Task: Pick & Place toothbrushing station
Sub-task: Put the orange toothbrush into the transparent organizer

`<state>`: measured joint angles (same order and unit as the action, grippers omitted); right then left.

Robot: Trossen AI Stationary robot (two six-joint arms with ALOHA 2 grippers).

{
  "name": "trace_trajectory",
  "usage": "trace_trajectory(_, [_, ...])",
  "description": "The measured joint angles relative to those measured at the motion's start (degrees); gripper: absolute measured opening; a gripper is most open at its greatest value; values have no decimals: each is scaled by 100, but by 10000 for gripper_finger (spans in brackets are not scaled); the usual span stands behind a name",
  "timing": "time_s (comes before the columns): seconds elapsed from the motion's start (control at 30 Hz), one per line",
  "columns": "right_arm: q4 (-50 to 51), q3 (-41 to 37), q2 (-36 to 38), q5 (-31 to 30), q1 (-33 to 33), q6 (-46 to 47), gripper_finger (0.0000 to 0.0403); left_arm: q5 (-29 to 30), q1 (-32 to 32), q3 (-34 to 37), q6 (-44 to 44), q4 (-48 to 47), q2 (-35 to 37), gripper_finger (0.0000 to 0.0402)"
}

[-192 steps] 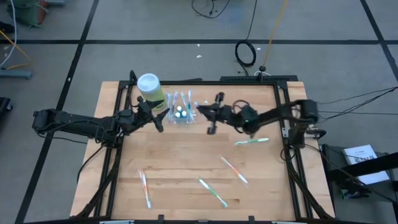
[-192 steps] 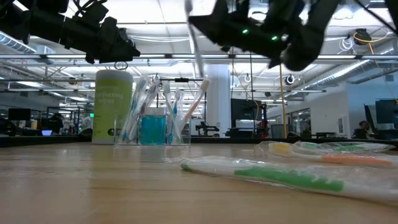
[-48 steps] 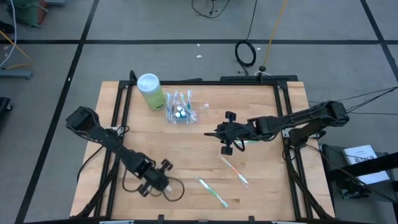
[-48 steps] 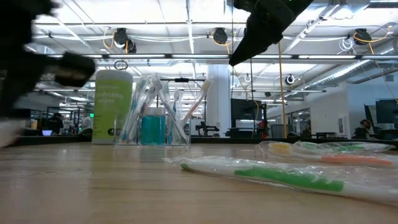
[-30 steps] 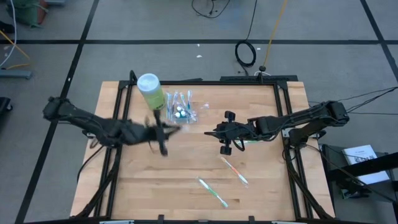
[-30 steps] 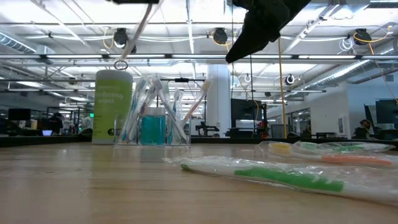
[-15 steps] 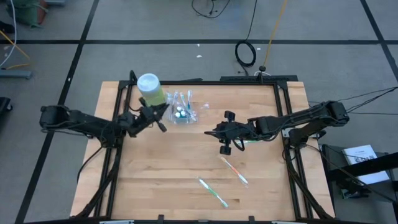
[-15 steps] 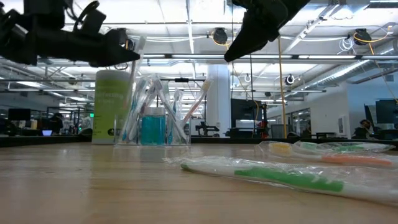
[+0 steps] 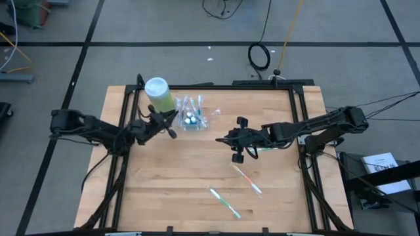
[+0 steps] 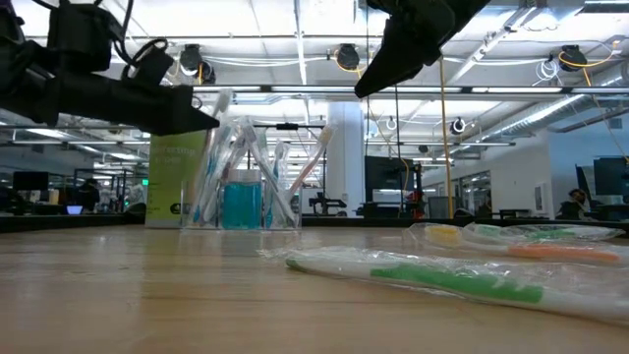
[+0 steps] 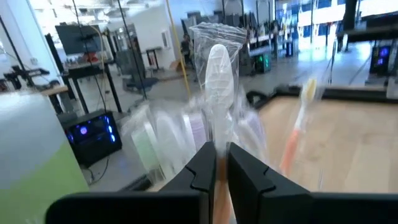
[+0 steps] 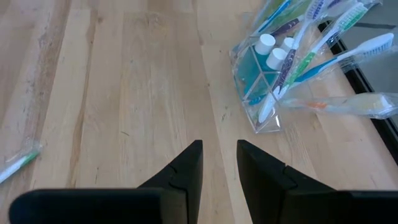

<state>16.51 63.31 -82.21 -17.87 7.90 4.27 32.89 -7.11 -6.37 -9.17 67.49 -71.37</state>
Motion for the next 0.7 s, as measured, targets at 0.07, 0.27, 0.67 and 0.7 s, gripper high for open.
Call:
trace_trajectory(0.07, [0, 0, 0, 0, 0, 0, 89, 16, 0, 0, 61, -117, -108, 30])
trace_trajectory(0.27, [-60, -41, 0, 7, 0, 0, 89, 394, 2, -2, 112, -351, -175, 21])
trace_trajectory(0.67, [-265, -1158, 0, 5, -6, -360, 91, 778, 97, -2, 366, -480, -175, 95])
trace_trajectory(0.7, [-289, -1208, 2, 0, -7, -327, 93, 783, 123, -2, 357, -479, -175, 105])
